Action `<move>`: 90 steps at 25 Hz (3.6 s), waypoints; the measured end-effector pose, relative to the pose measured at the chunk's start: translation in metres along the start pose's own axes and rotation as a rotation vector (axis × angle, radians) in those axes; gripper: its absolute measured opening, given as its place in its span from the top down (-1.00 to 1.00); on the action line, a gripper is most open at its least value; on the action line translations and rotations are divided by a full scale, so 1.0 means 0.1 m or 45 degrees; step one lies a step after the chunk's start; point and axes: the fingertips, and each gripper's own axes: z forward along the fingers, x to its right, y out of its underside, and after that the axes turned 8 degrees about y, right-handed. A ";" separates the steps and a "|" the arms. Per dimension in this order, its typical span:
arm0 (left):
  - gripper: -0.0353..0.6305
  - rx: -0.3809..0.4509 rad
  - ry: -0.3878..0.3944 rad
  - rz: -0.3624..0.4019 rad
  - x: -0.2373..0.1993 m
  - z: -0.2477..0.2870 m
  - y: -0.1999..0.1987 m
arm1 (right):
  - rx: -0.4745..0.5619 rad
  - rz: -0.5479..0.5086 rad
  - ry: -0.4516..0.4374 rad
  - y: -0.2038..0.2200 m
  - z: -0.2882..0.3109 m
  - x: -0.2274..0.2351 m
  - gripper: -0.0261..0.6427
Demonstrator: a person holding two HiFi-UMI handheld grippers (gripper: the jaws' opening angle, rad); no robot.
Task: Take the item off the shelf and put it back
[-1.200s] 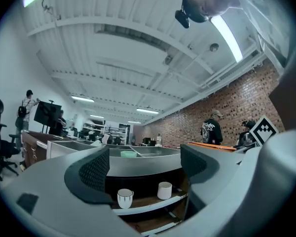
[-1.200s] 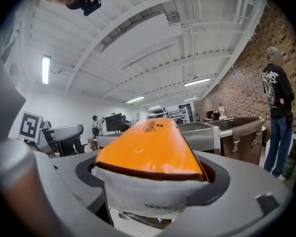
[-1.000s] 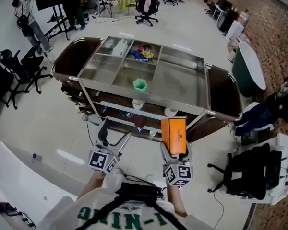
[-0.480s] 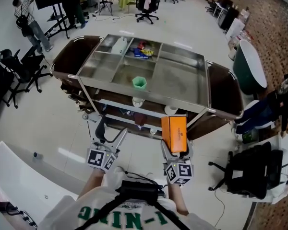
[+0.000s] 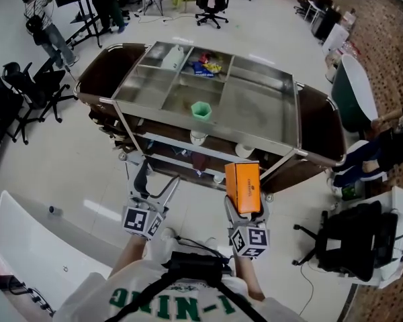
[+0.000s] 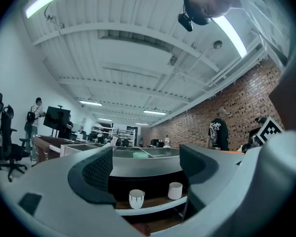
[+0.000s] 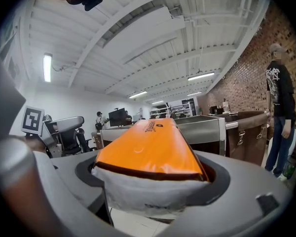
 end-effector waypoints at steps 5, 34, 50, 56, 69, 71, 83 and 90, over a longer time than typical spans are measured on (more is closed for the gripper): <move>-0.37 -0.014 -0.033 0.007 -0.08 -0.09 0.03 | -0.043 -0.013 -0.065 0.18 0.10 -0.16 -0.46; -0.34 -0.193 -0.451 0.011 -1.34 -1.45 0.26 | -0.309 -0.105 -0.260 1.42 2.18 -2.24 -0.45; -0.34 -0.300 -0.476 -0.040 -1.96 -1.72 0.57 | -0.339 -0.028 0.015 1.84 3.62 -2.26 -0.47; -0.34 -0.322 -0.516 -0.037 -2.14 -1.82 0.59 | -0.327 -0.016 0.107 1.94 4.11 -2.12 -0.47; -0.34 -0.386 -0.502 -0.057 -2.11 -1.75 0.70 | -0.348 -0.163 0.101 1.98 4.50 -2.18 -0.74; -0.34 -0.371 -0.505 -0.048 -2.14 -1.73 0.70 | -0.321 -0.119 0.090 1.89 4.40 -2.22 -0.74; -0.34 -0.260 -0.384 -0.096 -1.69 -1.18 0.56 | -0.266 0.047 -0.191 1.67 2.97 -2.38 -0.73; -0.34 -0.193 -0.233 -0.082 -1.13 -0.73 0.39 | -0.179 0.081 -0.478 1.13 1.60 -2.25 -0.69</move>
